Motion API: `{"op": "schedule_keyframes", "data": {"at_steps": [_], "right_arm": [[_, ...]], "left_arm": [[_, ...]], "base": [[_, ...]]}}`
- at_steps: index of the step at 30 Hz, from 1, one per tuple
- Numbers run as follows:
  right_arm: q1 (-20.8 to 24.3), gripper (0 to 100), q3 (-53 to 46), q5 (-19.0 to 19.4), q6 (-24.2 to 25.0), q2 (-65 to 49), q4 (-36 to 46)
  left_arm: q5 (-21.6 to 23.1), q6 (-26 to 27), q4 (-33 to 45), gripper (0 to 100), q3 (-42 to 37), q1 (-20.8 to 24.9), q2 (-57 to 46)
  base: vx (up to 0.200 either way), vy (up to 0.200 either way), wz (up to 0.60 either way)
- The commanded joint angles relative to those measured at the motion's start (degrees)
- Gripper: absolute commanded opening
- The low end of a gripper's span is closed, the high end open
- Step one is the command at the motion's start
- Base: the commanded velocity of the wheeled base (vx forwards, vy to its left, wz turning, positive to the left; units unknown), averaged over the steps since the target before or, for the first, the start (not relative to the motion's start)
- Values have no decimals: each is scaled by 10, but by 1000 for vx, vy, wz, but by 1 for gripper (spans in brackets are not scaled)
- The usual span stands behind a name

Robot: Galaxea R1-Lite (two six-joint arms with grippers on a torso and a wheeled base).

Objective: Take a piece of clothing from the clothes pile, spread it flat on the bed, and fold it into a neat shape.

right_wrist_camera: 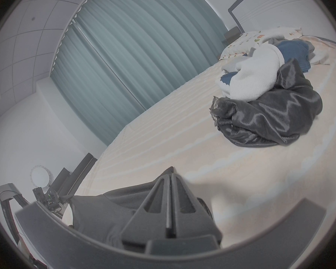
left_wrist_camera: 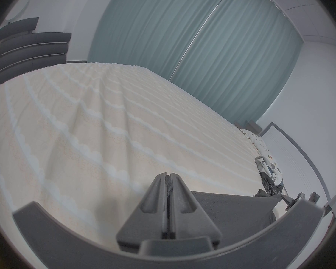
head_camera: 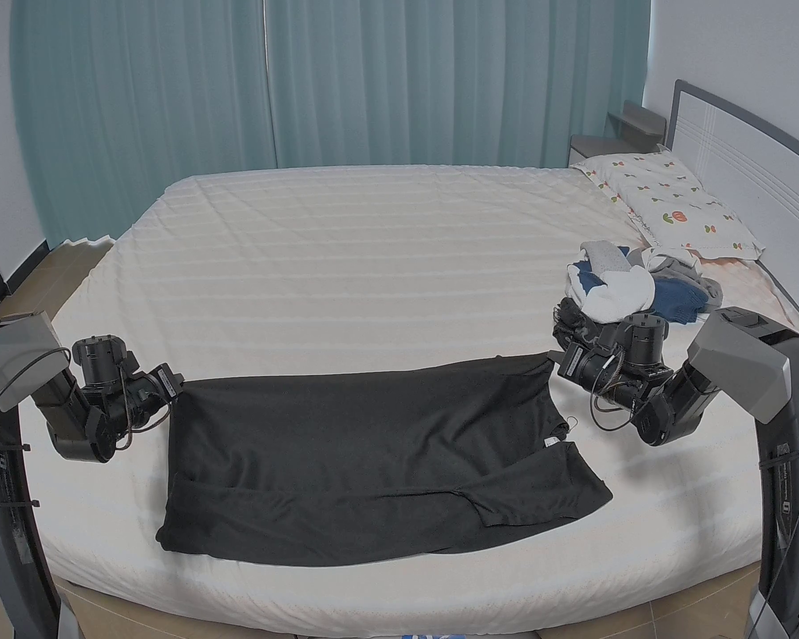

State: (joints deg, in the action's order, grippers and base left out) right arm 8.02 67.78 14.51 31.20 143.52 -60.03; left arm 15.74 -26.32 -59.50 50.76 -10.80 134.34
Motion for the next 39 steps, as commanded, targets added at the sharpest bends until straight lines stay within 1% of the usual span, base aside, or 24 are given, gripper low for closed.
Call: {"op": "schedule_keyframes", "data": {"at_steps": [1,2,4,7,9,11,13,15,17,18,20,21,22,23,24,25,27,28,29,30,34,36,37,39], "right_arm": [[1,0,-16,2,-1,-4,-1],[1,0,-16,2,-1,-4,-1],[-1,0,-39,6,-3,-19,-3],[-3,0,-64,27,-5,-31,-7],[-5,0,-71,31,-6,-34,-7],[-6,0,-92,35,-11,-45,-7],[-8,0,-107,39,-18,-50,-7],[-11,0,-128,50,-31,-58,-7],[-13,0,-138,55,-38,-61,-7],[-13,0,-161,67,-51,-68,-11],[-13,0,-180,71,-61,-73,-18],[-13,0,-181,71,-62,-73,-19],[-13,0,-200,71,-74,-76,-26],[-13,0,-200,71,-74,-76,-26],[-13,0,-215,71,-93,-80,-33],[-13,0,-221,72,-100,-82,-35],[-13,0,-223,72,-102,-83,-35],[-13,0,-240,72,-113,-83,-37],[-13,0,-240,72,-113,-83,-37],[-13,0,-254,72,-126,-84,-38],[-14,0,-275,73,-154,-83,-39],[-15,0,-280,73,-160,-82,-39],[-15,0,-288,73,-168,-82,-39],[-15,0,-293,73,-175,-80,-39]], "left_arm": [[0,4,-2,0,-13,-2,0],[0,4,-2,0,-13,-2,0],[1,7,-29,0,-33,-3,-5],[2,14,-58,0,-52,-3,-4],[2,19,-62,0,-58,-3,-4],[4,50,-64,0,-85,-3,-7],[18,75,-66,0,-103,-4,-12],[35,105,-72,0,-130,-8,-22],[38,115,-76,0,-139,-10,-25],[40,134,-86,0,-160,-11,-30],[40,148,-101,0,-175,-12,-32],[40,149,-103,0,-176,-12,-32],[40,169,-121,0,-196,-15,-34],[40,169,-121,0,-196,-15,-34],[40,189,-138,0,-218,-19,-36],[41,198,-142,0,-225,-21,-35],[40,201,-142,0,-228,-21,-35],[40,227,-144,0,-249,-24,-33],[40,227,-144,0,-249,-24,-33],[41,244,-144,0,-267,-26,-34],[40,268,-145,0,-290,-26,-30],[40,277,-146,0,-294,-27,-28],[40,293,-148,0,-303,-27,-22],[40,308,-148,0,-307,-27,-14]], "base": [[0,0,0],[0,0,0],[0,0,0],[0,0,0],[0,0,0],[0,0,0],[0,0,0],[0,0,0],[0,0,0],[0,0,0],[0,0,0],[0,0,0],[0,0,0],[0,0,0],[0,0,0],[0,0,0],[0,0,0],[0,0,0],[0,0,0],[0,0,0],[0,0,0],[0,0,0],[0,0,0],[0,0,0]]}}
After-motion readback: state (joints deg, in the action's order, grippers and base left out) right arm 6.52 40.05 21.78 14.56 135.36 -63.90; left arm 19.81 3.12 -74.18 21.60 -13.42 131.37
